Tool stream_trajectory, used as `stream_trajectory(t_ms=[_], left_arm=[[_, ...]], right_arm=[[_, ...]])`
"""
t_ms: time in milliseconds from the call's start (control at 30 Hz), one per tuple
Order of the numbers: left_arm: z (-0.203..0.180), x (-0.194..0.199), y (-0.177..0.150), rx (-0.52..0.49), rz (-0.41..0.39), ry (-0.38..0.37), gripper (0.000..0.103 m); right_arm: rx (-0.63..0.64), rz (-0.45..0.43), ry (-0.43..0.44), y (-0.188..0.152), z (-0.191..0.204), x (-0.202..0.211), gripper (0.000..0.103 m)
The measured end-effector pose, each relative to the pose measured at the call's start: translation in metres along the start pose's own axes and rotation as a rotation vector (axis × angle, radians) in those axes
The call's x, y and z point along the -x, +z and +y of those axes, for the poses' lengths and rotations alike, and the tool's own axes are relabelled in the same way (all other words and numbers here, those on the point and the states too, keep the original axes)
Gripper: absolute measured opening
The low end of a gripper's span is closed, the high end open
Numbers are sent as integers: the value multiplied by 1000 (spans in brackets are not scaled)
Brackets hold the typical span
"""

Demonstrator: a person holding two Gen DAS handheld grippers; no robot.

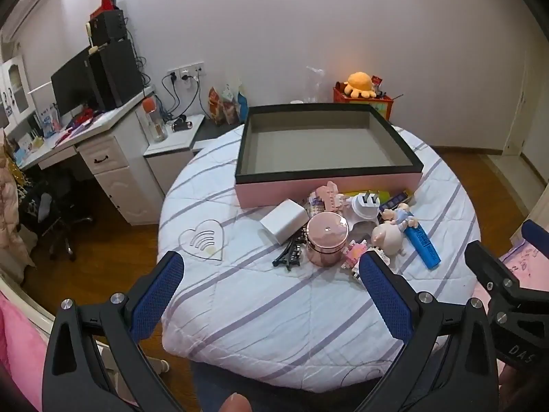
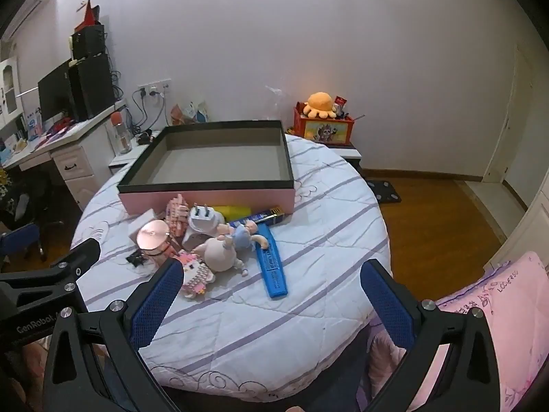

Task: Organize rigid objects

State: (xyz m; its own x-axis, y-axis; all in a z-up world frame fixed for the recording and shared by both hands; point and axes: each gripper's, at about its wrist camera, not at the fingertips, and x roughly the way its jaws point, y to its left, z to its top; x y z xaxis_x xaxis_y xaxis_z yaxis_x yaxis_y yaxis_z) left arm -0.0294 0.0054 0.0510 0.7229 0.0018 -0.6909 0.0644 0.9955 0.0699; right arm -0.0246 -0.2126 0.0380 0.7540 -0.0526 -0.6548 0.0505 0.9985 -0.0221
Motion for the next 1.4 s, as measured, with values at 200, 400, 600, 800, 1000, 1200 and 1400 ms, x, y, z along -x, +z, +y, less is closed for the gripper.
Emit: stream_trajectory(t_ms=[200,400,600,800,1000,1200,1400], left_arm=[[18,18,-1,20,-23,29,103],[25,18,-1,21,-15,25,103],[21,14,-2,20,-2,15,103],[23,15,-2,31,-4,23,103],[23,15,-1,28,-8,22,103],[21,17,-1,33,-14,20,103],[21,18,-1,31,-14,23,103]], right_arm=[[17,-16,24,1,13,11,103],[24,-19,25,2,20,15,103],[28,-15,13,2,22,15,103],[29,-13,12,2,21,16,103],[28,-10,14,2,22,16,103],[29,0,14,3,25,15,103],[22,-1,11,4,24,16,103]])
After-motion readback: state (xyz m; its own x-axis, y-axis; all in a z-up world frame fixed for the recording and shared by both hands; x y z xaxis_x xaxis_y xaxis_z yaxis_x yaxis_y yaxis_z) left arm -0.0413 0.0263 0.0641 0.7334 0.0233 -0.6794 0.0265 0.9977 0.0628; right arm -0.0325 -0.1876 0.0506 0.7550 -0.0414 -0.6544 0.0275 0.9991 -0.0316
